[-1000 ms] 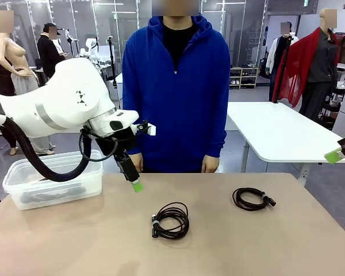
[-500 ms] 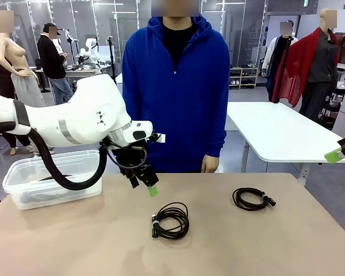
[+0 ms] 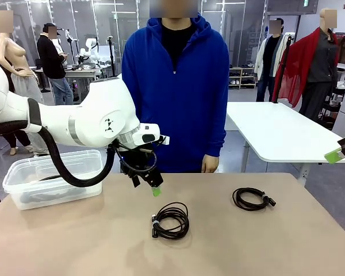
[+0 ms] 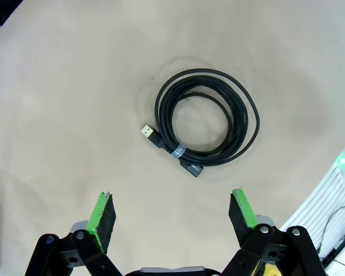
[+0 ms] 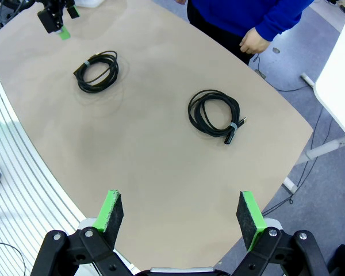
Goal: Organize and store the cables.
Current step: Place the USB Extension Cable into the Organizing box.
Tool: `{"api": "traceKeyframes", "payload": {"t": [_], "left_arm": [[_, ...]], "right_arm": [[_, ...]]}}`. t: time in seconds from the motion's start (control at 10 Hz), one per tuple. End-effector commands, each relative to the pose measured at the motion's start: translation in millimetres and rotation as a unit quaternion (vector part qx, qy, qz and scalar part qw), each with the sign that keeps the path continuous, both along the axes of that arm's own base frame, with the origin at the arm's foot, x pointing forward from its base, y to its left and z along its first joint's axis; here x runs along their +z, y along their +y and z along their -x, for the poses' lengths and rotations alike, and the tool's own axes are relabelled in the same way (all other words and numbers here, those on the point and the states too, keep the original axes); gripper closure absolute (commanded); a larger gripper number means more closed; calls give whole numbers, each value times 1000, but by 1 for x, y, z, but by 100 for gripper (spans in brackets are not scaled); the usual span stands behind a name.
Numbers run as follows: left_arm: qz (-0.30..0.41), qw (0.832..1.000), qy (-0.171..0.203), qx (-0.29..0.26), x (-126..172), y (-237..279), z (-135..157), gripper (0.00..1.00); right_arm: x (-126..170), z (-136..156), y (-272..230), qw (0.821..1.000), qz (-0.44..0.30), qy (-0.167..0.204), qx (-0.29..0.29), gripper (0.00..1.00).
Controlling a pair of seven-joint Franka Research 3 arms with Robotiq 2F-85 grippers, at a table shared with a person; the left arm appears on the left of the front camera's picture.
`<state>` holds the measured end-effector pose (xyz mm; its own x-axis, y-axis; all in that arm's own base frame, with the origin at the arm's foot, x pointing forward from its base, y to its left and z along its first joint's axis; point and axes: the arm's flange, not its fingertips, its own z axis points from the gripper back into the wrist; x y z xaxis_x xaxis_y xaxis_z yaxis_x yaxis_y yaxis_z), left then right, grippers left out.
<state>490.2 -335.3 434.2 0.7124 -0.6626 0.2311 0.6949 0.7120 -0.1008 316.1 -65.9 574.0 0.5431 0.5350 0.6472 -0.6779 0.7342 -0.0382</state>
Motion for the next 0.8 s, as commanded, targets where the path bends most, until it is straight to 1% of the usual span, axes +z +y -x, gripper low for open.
{"api": "traceKeyframes", "payload": {"t": [0.0, 0.3, 0.5, 0.6, 0.7], "left_arm": [[-9, 1000, 3, 7, 1, -5, 0, 0], [-15, 1000, 7, 11, 0, -7, 1, 0], [-38, 999, 12, 34, -2, -14, 5, 0], [-43, 998, 13, 54, -4, -16, 6, 0], [-46, 995, 15, 88, -6, -17, 7, 0]], "right_arm": [[-1, 0, -2, 1000, -2, -1, 3, 0], [-1, 0, -2, 1000, -2, -1, 3, 0], [-1, 0, -2, 1000, -2, -1, 3, 0], [-1, 0, -2, 1000, -2, -1, 3, 0], [-1, 0, -2, 1000, -2, -1, 3, 0]]}}
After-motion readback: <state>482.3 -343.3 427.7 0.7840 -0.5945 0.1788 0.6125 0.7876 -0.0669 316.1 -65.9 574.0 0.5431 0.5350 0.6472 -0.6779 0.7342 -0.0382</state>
